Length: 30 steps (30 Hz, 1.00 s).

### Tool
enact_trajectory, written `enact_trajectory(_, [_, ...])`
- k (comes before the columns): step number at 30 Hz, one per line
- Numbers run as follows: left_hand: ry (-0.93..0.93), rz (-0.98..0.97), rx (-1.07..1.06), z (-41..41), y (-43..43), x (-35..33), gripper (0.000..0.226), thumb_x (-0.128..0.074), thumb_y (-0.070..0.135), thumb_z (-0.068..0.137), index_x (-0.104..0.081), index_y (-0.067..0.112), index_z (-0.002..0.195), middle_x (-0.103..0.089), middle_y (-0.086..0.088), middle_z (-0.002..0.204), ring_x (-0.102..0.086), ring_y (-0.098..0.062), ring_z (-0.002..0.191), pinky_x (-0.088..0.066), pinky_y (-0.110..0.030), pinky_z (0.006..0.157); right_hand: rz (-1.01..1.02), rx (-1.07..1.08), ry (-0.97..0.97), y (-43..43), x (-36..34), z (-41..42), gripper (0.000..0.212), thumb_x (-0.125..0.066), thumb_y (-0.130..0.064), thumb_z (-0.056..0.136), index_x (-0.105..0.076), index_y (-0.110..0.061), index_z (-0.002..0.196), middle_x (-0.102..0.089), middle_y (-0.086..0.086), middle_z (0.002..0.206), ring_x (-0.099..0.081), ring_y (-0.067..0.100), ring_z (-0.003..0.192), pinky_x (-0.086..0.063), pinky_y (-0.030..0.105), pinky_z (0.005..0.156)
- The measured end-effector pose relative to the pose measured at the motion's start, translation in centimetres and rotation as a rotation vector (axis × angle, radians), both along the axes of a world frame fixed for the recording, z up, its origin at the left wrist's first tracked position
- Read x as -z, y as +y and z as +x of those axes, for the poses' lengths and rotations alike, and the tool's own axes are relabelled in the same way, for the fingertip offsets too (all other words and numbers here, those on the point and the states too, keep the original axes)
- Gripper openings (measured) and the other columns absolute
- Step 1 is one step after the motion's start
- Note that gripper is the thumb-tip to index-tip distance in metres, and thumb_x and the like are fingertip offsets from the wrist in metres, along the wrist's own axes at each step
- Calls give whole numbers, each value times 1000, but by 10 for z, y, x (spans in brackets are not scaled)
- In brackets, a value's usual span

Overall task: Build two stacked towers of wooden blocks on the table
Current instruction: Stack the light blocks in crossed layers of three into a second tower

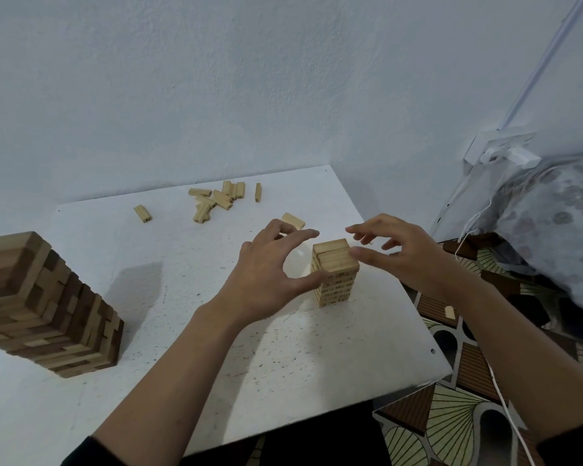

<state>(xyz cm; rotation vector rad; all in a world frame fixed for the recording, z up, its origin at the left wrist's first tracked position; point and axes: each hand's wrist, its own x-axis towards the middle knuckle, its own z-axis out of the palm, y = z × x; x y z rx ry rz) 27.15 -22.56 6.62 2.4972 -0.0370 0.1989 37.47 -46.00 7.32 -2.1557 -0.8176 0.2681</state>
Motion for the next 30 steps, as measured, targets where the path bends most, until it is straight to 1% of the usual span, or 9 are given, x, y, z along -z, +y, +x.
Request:
enact_trajectory(4, [-36, -80, 2, -9, 8, 2, 48, -57, 59, 93, -52, 45, 139, -46, 20, 122, -47, 3, 113, -40, -50, 105, 125, 97, 3, 3, 6, -11, 40, -57, -53, 89, -68, -33, 122, -64, -18, 111, -61, 2, 108, -49, 27, 90])
enact_trajectory(9, [-64, -111, -48, -21, 19, 12, 40, -52, 54, 99, -54, 44, 137, -47, 26, 118, -51, 3, 111, -42, -50, 104, 251, 229, 10, 8, 18, -26, 38, -54, -44, 96, -67, -26, 126, -65, -16, 114, -59, -1, 110, -45, 20, 86])
enact_trajectory(13, [-68, -171, -117, -29, 10, 25, 43, -48, 58, 98, -50, 43, 139, -49, 24, 119, -48, 2, 117, -42, -48, 106, 383, 332, 156, 14, 40, -43, 47, -47, -53, 96, -61, -29, 133, -63, -15, 129, -54, -2, 125, -44, 29, 107])
enact_trajectory(17, [-58, -290, -182, -33, -13, 38, 64, -37, 71, 95, -39, 38, 150, -45, 19, 141, -35, -1, 136, -33, -50, 115, 477, 378, 276, 25, 57, -61, 54, -38, -59, 100, -55, -28, 141, -56, -18, 141, -46, -6, 133, -35, 33, 118])
enact_trajectory(20, [32, -370, -198, -30, -31, 44, 70, -35, 71, 97, -25, 37, 157, -27, 18, 161, -17, 0, 149, -21, -52, 123, 522, 363, 330, 32, 66, -71, 60, -33, -63, 98, -48, -32, 147, -50, -21, 147, -38, -11, 137, -28, 29, 120])
enact_trajectory(22, [86, -395, -175, -28, -40, 44, 72, -31, 69, 98, -15, 37, 160, -15, 19, 166, -6, 3, 152, -12, -52, 125, 553, 348, 358, 35, 68, -74, 60, -31, -61, 99, -45, -31, 149, -47, -22, 149, -36, -12, 138, -26, 26, 119])
enact_trajectory(25, [135, -428, -131, -28, -50, 43, 68, -26, 64, 99, -4, 40, 160, -2, 26, 166, 6, 11, 149, -2, -48, 127, 584, 327, 384, 36, 67, -77, 59, -29, -55, 100, -42, -27, 151, -48, -21, 148, -37, -15, 135, -29, 11, 110])
enact_trajectory(27, [137, -439, -112, -28, -52, 44, 66, -24, 63, 99, -2, 44, 158, 1, 29, 165, 8, 15, 147, -1, -46, 127, 607, 316, 407, 36, 67, -78, 59, -29, -51, 99, -42, -25, 151, -50, -23, 143, -40, -19, 130, -33, 1, 100])
enact_trajectory(30, [140, -420, -84, -28, -51, 47, 64, -24, 62, 100, 1, 45, 156, 5, 30, 164, 11, 17, 146, 0, -45, 127, 618, 308, 411, 36, 65, -79, 56, -28, -48, 100, -44, -27, 149, -53, -32, 134, -42, -21, 127, -34, -1, 95])
